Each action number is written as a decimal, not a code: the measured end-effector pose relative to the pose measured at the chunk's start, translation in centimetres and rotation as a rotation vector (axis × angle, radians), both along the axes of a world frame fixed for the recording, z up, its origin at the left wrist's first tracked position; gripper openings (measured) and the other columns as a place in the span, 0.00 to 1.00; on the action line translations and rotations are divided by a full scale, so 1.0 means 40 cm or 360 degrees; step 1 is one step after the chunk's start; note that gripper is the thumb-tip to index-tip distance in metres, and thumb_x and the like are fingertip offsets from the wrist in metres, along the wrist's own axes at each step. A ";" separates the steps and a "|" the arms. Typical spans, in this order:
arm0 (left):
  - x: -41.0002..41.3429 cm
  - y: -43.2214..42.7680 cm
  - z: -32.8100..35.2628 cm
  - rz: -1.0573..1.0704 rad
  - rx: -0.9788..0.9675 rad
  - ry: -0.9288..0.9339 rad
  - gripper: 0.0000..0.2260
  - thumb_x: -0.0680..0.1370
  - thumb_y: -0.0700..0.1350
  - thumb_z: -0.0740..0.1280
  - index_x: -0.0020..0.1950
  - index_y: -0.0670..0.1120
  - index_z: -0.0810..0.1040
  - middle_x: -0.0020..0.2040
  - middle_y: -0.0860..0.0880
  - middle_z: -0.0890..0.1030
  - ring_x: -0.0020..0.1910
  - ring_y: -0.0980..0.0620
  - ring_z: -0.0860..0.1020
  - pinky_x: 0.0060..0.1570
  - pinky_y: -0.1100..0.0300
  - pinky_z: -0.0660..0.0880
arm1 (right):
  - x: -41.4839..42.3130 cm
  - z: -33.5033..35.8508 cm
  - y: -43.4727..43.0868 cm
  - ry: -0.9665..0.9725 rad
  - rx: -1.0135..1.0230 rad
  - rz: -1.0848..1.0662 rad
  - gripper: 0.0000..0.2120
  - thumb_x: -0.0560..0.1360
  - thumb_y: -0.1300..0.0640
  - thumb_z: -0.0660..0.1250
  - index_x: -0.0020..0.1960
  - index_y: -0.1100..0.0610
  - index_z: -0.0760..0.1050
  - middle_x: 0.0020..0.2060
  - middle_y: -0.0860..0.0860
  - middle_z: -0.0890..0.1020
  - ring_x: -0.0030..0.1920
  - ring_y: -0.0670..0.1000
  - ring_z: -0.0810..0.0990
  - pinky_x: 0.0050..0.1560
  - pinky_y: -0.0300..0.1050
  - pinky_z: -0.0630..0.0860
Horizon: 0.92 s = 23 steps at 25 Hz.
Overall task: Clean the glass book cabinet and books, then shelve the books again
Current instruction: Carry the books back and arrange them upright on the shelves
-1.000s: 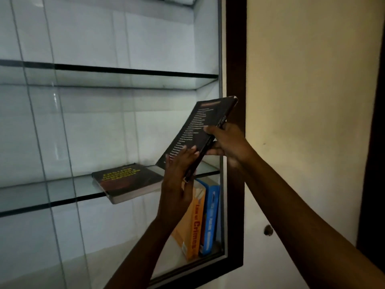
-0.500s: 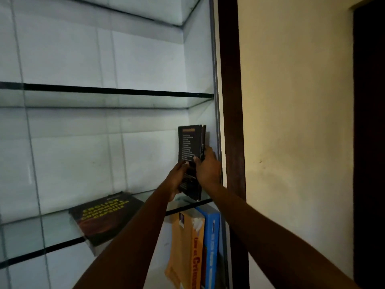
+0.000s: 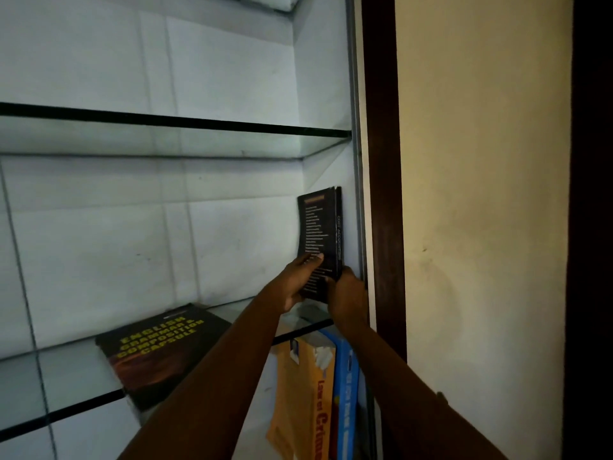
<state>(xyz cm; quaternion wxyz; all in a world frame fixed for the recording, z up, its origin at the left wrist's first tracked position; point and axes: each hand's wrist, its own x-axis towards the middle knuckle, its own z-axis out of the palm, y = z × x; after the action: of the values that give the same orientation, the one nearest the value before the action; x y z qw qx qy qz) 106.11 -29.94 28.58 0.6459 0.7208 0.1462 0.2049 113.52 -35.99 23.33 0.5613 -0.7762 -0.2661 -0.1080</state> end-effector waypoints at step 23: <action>-0.758 -0.105 -0.338 0.1528 0.0719 -0.0304 0.10 0.79 0.47 0.62 0.59 0.53 0.76 0.56 0.54 0.77 0.57 0.52 0.76 0.48 0.68 0.69 | -0.635 0.110 0.052 -0.1767 -0.1534 0.0571 0.20 0.75 0.55 0.65 0.66 0.57 0.69 0.59 0.54 0.74 0.60 0.54 0.72 0.52 0.44 0.68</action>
<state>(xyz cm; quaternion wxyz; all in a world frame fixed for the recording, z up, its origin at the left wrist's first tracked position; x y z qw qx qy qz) 75.80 -34.15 15.06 0.3190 0.6720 0.3520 0.5681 88.12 -33.91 27.72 -0.0477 -0.7122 -0.6496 -0.2617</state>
